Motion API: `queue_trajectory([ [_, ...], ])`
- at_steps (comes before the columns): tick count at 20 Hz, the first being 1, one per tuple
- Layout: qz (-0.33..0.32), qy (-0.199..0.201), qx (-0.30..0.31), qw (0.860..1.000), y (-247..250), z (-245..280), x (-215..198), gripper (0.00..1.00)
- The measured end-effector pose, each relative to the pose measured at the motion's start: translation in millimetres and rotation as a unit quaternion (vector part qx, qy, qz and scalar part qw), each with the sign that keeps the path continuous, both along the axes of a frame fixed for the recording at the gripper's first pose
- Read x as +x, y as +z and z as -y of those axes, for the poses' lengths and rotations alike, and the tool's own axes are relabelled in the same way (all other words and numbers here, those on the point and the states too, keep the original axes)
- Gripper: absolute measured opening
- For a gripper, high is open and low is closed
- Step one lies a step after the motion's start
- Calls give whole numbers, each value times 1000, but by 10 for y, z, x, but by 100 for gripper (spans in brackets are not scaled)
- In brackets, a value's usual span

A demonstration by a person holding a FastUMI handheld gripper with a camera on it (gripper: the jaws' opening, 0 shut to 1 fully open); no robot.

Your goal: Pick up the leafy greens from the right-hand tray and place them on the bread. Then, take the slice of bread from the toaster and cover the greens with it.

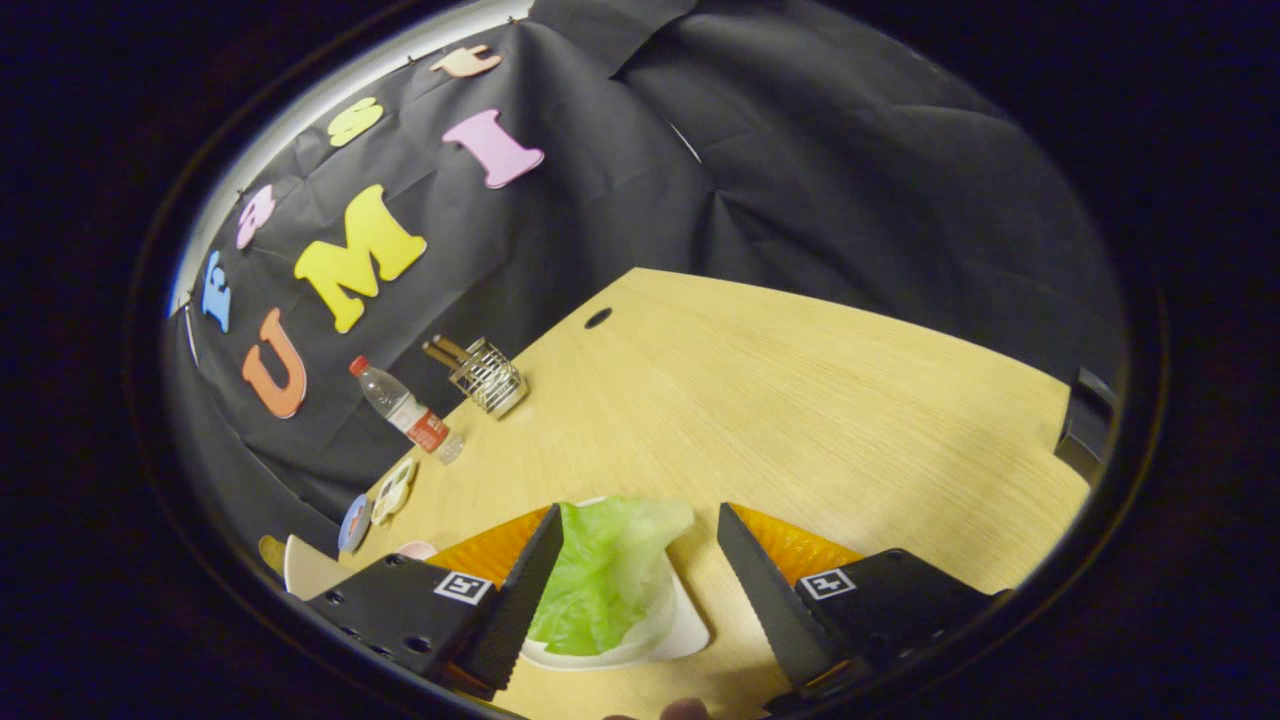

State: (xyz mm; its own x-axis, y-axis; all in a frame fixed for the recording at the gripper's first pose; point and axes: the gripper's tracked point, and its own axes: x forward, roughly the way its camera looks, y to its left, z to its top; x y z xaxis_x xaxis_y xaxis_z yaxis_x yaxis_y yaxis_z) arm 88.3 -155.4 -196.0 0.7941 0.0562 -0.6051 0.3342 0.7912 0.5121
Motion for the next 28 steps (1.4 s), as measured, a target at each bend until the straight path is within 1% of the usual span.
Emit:
queue_trajectory([
  [1, -5, -6, 1, 1000, -5, 39, -1, 95],
  [6, -9, -15, 11, 1000, -27, 49, 129, 62],
  [10, -18, -7, 28, 999, -77, -8, 74, 35],
  [13, -16, 2, 19, 1000, -74, 3, 81, 15],
  [14, -10, 8, 15, 1000, -44, 28, 109, 15],
  [15, -14, 4, 7, 1000, -85, 67, 68, 8],
  [16, -9, 8, 5, 1000, -2, 43, 67, 0],
  [19, 12, 15, 2, 1000, 153, 16, 74, 1],
  [22, 41, 19, 17, 999, 413, -70, 48, 0],
  [28, 100, 40, 28, 994, 1012, -473, -17, 1],
])
